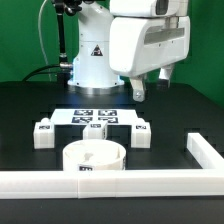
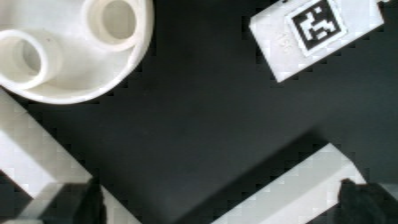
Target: Assemble stool
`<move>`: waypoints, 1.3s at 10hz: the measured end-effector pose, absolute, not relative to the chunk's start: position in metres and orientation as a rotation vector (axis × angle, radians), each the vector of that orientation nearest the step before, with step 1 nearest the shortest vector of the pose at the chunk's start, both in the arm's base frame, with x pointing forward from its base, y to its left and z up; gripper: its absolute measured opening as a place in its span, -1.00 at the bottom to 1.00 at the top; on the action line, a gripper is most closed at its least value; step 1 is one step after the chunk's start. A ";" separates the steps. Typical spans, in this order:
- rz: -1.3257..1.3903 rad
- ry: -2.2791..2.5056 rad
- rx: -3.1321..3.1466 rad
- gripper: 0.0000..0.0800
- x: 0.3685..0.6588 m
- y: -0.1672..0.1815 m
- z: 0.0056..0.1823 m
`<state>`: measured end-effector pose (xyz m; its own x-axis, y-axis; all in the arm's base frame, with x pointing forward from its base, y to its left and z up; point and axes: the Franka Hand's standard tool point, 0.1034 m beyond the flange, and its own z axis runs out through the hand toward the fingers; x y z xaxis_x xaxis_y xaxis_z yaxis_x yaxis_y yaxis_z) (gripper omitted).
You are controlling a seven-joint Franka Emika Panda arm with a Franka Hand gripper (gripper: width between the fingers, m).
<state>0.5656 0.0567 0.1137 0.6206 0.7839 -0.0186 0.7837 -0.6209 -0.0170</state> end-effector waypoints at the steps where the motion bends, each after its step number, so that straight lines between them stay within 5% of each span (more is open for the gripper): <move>1: 0.038 -1.365 -2.821 0.62 0.566 0.057 0.114; 7: 0.035 -1.377 -2.816 0.62 0.566 0.055 0.113; 13: 0.046 -1.477 -2.756 0.62 0.564 -0.008 0.065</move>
Offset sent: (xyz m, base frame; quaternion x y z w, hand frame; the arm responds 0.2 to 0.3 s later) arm 0.0000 0.0000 0.0000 0.0000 0.0000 0.0000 1.0000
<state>0.5643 -0.0083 0.0646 0.5533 0.8328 -0.0187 0.8323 -0.5536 -0.0268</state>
